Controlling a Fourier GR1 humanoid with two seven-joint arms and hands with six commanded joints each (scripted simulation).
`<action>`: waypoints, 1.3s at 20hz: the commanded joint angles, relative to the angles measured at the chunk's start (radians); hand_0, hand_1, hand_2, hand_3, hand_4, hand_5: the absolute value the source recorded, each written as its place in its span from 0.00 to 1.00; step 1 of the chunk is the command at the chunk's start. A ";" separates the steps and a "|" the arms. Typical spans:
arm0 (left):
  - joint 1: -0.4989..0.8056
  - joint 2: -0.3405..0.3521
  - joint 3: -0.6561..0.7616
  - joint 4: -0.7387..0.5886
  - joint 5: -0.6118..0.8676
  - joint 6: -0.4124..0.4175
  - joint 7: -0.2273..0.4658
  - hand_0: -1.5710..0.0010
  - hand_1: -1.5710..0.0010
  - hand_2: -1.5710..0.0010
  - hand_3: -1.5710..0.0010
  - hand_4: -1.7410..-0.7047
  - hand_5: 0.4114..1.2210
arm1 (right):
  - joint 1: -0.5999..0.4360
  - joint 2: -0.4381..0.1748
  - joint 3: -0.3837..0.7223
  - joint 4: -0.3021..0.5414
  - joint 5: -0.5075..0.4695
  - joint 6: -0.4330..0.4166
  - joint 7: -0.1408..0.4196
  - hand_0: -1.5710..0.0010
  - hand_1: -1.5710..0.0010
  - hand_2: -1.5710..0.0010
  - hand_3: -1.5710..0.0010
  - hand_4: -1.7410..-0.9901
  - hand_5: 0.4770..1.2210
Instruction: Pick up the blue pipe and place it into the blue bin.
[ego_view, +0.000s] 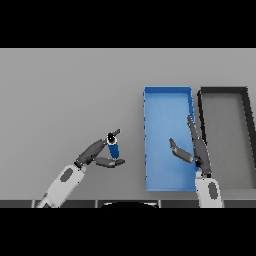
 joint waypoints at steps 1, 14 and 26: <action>-0.006 -0.002 0.000 0.006 -0.001 -0.002 -0.004 1.00 1.00 1.00 1.00 0.67 0.01 | 0.002 -0.002 -0.002 0.012 0.001 0.002 -0.007 1.00 1.00 1.00 1.00 0.69 0.23; -0.011 -0.141 0.017 0.058 0.093 -0.018 -0.077 0.32 0.27 0.23 0.24 0.16 0.80 | -0.006 0.004 -0.003 0.026 -0.002 0.001 -0.014 1.00 1.00 1.00 1.00 0.68 0.25; -0.032 -0.178 0.032 -0.097 0.058 0.014 -0.109 0.02 0.02 0.02 0.02 0.26 0.99 | -0.016 -0.008 -0.011 0.016 -0.006 0.004 0.010 1.00 1.00 1.00 1.00 0.70 0.22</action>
